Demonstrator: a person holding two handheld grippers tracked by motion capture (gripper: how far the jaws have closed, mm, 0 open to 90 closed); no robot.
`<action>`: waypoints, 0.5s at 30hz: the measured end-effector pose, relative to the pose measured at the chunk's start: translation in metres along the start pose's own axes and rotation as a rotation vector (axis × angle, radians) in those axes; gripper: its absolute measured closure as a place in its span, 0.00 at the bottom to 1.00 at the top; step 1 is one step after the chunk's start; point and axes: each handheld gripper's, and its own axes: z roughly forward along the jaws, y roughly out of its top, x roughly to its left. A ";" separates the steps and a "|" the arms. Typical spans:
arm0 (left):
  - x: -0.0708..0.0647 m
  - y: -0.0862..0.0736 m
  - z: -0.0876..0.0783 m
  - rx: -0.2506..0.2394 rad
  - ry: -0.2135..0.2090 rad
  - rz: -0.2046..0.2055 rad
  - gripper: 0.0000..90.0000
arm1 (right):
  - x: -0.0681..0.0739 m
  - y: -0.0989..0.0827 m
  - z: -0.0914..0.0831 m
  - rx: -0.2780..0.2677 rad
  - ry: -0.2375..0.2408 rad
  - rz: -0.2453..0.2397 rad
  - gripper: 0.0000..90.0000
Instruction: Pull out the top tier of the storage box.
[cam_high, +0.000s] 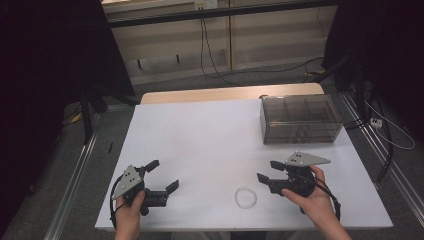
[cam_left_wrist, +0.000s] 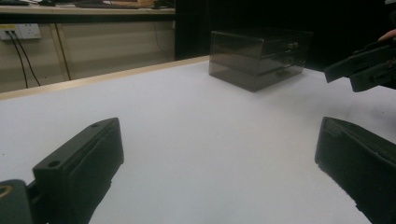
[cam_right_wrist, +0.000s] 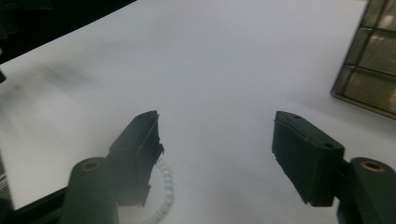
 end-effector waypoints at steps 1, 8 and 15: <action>0.000 0.000 0.000 0.000 0.000 0.000 0.02 | -0.002 0.000 -0.001 -0.008 -0.015 -0.001 0.27; 0.000 0.000 0.000 -0.001 0.000 0.003 0.02 | -0.013 -0.004 -0.004 -0.063 -0.106 0.012 0.18; 0.000 0.000 0.000 0.000 -0.001 -0.001 0.02 | -0.022 -0.007 -0.007 -0.103 -0.187 0.012 0.13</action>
